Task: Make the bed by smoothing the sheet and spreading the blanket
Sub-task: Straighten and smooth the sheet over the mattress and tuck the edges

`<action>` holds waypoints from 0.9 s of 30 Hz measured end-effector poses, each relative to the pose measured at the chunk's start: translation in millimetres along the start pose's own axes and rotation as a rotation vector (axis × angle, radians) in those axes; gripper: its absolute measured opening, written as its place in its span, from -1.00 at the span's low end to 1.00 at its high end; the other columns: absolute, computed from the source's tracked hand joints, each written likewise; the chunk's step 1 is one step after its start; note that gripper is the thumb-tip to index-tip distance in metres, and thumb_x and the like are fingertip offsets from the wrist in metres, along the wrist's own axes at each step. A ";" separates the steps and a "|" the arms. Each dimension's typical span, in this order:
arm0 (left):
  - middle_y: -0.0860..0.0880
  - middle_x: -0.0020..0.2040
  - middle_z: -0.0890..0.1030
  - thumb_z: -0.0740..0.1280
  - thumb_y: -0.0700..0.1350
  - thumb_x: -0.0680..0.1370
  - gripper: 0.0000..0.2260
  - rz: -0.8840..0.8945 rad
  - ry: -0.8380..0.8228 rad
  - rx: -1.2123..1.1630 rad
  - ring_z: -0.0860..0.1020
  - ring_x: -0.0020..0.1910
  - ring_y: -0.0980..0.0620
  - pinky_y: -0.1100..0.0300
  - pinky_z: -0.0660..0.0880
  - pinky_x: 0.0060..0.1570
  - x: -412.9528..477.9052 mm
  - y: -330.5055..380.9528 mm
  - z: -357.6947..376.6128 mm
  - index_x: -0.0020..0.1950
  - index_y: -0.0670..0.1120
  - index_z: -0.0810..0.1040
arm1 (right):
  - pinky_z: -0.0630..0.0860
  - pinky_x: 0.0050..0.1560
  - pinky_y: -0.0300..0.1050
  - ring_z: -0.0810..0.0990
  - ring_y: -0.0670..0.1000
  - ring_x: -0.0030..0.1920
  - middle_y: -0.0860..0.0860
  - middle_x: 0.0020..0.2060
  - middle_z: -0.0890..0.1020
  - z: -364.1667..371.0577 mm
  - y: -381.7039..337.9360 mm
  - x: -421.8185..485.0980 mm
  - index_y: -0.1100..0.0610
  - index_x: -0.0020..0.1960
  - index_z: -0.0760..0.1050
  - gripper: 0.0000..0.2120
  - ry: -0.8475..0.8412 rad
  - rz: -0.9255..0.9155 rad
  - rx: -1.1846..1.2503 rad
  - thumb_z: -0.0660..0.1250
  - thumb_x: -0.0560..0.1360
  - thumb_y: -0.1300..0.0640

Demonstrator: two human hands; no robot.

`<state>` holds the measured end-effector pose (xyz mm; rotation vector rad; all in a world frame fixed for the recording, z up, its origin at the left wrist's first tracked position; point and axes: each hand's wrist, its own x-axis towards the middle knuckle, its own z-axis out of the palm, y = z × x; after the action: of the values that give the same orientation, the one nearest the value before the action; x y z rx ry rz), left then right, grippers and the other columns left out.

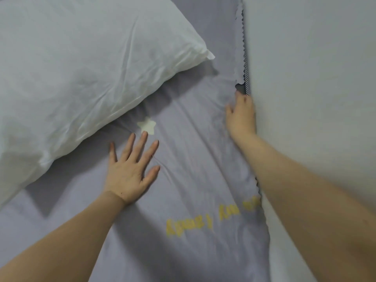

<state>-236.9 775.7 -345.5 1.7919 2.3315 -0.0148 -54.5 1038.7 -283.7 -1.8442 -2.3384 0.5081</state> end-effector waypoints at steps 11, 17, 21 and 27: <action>-0.01 0.61 -0.02 -0.08 0.24 0.58 -0.45 0.036 0.075 -0.024 -0.03 0.58 -0.02 -0.36 -0.09 0.42 -3.6 -5.1 3.0 0.57 0.17 0.01 | 0.39 -0.11 0.04 0.57 0.29 0.10 0.26 0.10 0.58 3.7 -22.0 105.3 0.20 0.27 0.35 -0.75 0.097 0.039 -0.254 0.11 0.62 0.19; -0.07 0.60 -0.01 -0.07 0.27 0.57 -0.41 -0.018 0.071 -0.070 0.00 0.57 -0.05 -0.29 -0.19 0.44 -4.6 -6.7 5.3 0.58 0.11 0.03 | 0.36 -0.20 -0.01 0.58 0.29 0.02 0.29 -0.06 0.63 3.1 4.3 120.1 0.24 0.19 0.39 -0.70 0.086 -0.288 -0.701 0.15 0.49 0.43; -0.03 0.60 0.04 -0.04 0.24 0.57 -0.42 -0.005 0.080 -0.069 0.03 0.57 -0.06 -0.28 -0.13 0.45 -4.1 -5.4 6.4 0.58 0.10 0.08 | 0.35 -0.20 0.08 0.38 0.23 0.17 0.31 0.09 0.48 8.4 1.0 113.8 0.28 0.19 0.34 -0.70 0.191 -0.271 -0.674 0.15 0.47 0.44; -0.03 0.60 0.04 -0.03 0.23 0.57 -0.42 0.003 0.105 -0.045 0.02 0.57 -0.06 -0.27 -0.12 0.45 -3.5 -5.1 7.1 0.58 0.10 0.08 | 0.42 0.16 0.11 0.50 0.22 0.25 0.22 0.20 0.53 39.7 -59.5 31.0 0.22 0.27 0.47 -0.66 0.059 -0.622 -0.151 0.11 0.58 0.11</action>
<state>-239.9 770.2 -352.5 1.8161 2.3796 0.1342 -128.9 1049.2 -304.6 -1.0473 -2.7722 0.1958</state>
